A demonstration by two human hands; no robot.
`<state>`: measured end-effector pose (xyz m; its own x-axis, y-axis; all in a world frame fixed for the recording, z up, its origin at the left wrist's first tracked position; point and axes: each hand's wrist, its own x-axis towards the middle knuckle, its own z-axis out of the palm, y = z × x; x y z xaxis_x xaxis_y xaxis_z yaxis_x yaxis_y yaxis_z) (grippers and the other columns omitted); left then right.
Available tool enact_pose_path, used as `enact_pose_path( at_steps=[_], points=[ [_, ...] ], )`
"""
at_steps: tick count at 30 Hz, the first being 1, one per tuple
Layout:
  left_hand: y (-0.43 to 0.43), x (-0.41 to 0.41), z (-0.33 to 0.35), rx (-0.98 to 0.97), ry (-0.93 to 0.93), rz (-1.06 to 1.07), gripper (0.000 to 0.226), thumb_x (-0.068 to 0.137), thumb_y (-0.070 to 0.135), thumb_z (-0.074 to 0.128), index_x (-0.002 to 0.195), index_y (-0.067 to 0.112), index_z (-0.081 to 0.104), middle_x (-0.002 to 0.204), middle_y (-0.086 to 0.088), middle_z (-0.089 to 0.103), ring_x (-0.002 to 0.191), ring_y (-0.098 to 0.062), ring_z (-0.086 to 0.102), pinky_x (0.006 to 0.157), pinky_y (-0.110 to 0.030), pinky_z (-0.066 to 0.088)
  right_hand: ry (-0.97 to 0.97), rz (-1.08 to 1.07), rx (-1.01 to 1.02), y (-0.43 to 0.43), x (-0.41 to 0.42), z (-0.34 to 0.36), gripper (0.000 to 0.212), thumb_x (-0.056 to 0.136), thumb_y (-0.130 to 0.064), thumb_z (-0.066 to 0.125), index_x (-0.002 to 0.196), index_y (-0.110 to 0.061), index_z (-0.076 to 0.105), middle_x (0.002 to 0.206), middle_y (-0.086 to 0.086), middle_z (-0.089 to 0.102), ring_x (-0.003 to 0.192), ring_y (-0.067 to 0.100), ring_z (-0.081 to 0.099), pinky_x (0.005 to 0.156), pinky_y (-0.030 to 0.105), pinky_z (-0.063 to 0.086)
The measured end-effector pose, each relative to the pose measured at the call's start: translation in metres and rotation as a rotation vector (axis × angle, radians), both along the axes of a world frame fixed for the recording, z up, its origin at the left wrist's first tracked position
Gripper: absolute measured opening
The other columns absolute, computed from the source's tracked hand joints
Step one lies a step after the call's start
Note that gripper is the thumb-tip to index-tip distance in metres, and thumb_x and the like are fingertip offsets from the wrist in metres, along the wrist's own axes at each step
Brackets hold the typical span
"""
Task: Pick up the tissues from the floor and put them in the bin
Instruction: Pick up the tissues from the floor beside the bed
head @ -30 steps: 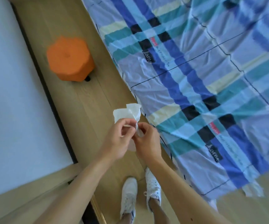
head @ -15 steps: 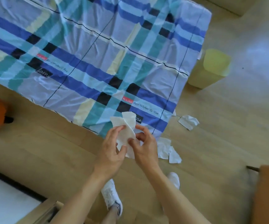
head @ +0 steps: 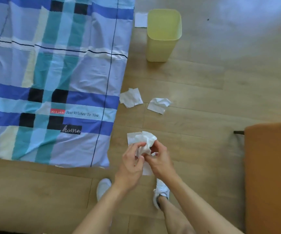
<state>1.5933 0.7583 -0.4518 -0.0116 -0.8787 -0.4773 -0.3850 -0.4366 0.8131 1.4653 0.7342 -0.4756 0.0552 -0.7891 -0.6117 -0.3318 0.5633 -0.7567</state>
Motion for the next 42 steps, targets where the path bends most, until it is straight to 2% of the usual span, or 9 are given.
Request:
enact_pose_path(
  at_steps=[6,10,14,17,25,29,32,35,42],
  points=[
    [-0.017,-0.032,-0.092,0.183,-0.015,-0.120,0.038,0.096,0.010,0.047,0.129,0.022,0.059,0.127,0.008,0.065,0.118,-0.004,0.059,0.098,-0.025,0.050,0.200,0.051,0.100,-0.008,-0.044,-0.103,0.021,0.069,-0.022,0.056,0.082,-0.009,0.065,0.077,0.012,0.068,0.074,0.032,0.063,0.065,0.049,0.054],
    [-0.022,-0.018,-0.184,0.342,-0.209,-0.278,0.045,0.092,0.005,0.047,0.136,0.013,0.056,0.135,-0.007,0.058,0.127,-0.021,0.054,0.106,-0.035,0.044,0.426,0.119,0.192,0.000,-0.058,-0.188,0.017,0.074,-0.005,0.054,0.061,-0.012,0.046,0.070,0.005,0.045,0.072,0.024,0.044,0.058,0.034,0.032],
    [-0.025,-0.007,-0.277,0.494,-0.366,-0.378,0.044,0.091,0.013,0.046,0.134,0.015,0.057,0.130,-0.016,0.057,0.125,-0.033,0.053,0.102,-0.044,0.046,0.594,0.215,0.224,0.013,-0.060,-0.277,0.019,0.084,-0.009,0.059,0.095,-0.018,0.071,0.110,0.002,0.051,0.114,0.026,0.049,0.088,0.034,0.042],
    [-0.028,-0.006,-0.341,0.544,-0.407,-0.431,0.049,0.091,0.011,0.043,0.138,0.019,0.054,0.138,-0.018,0.050,0.134,-0.034,0.043,0.108,-0.042,0.042,0.638,0.255,0.181,0.014,-0.051,-0.336,0.023,0.085,-0.011,0.060,0.103,-0.019,0.073,0.130,0.005,0.050,0.122,0.028,0.047,0.095,0.037,0.041],
    [-0.038,-0.016,-0.457,0.537,-0.511,-0.531,0.056,0.091,0.013,0.043,0.146,0.025,0.048,0.152,-0.017,0.024,0.140,-0.037,0.032,0.112,-0.037,0.037,0.697,0.420,0.107,0.021,-0.041,-0.450,0.025,0.079,-0.005,0.061,0.096,-0.020,0.072,0.132,0.009,0.047,0.125,0.030,0.046,0.094,0.038,0.036],
    [-0.036,-0.016,-0.488,0.453,-0.613,-0.546,0.051,0.090,0.017,0.048,0.141,0.022,0.051,0.152,-0.012,0.020,0.128,-0.036,0.041,0.110,-0.036,0.037,0.794,0.567,-0.072,0.030,-0.041,-0.479,0.017,0.061,-0.007,0.071,0.068,-0.022,0.065,0.097,0.004,0.059,0.081,0.030,0.059,0.064,0.036,0.040],
    [-0.032,-0.018,-0.499,0.292,-0.620,-0.594,0.046,0.089,0.014,0.046,0.134,0.014,0.051,0.149,-0.005,0.032,0.127,-0.028,0.043,0.110,-0.031,0.036,0.812,0.606,-0.136,0.027,-0.045,-0.490,0.020,0.061,-0.011,0.073,0.067,-0.027,0.062,0.076,-0.005,0.058,0.065,0.022,0.058,0.064,0.034,0.029],
    [-0.050,-0.017,-0.493,0.203,-0.610,-0.573,0.045,0.090,0.012,0.044,0.134,0.009,0.051,0.142,-0.004,0.043,0.124,-0.025,0.046,0.110,-0.031,0.035,0.735,0.537,-0.177,0.010,-0.048,-0.487,0.022,0.064,-0.009,0.068,0.074,-0.028,0.062,0.071,-0.009,0.059,0.064,0.020,0.063,0.065,0.035,0.022],
    [-0.189,-0.006,-0.472,-0.219,-0.729,-0.325,0.037,0.085,0.022,0.040,0.103,0.007,0.069,0.105,-0.012,0.066,0.099,-0.033,0.058,0.086,-0.043,0.047,0.598,0.175,-0.315,-0.127,-0.059,-0.448,0.043,0.073,-0.006,0.065,0.113,-0.020,0.059,0.083,-0.007,0.068,0.083,0.026,0.067,0.078,0.037,0.039]
  ],
)
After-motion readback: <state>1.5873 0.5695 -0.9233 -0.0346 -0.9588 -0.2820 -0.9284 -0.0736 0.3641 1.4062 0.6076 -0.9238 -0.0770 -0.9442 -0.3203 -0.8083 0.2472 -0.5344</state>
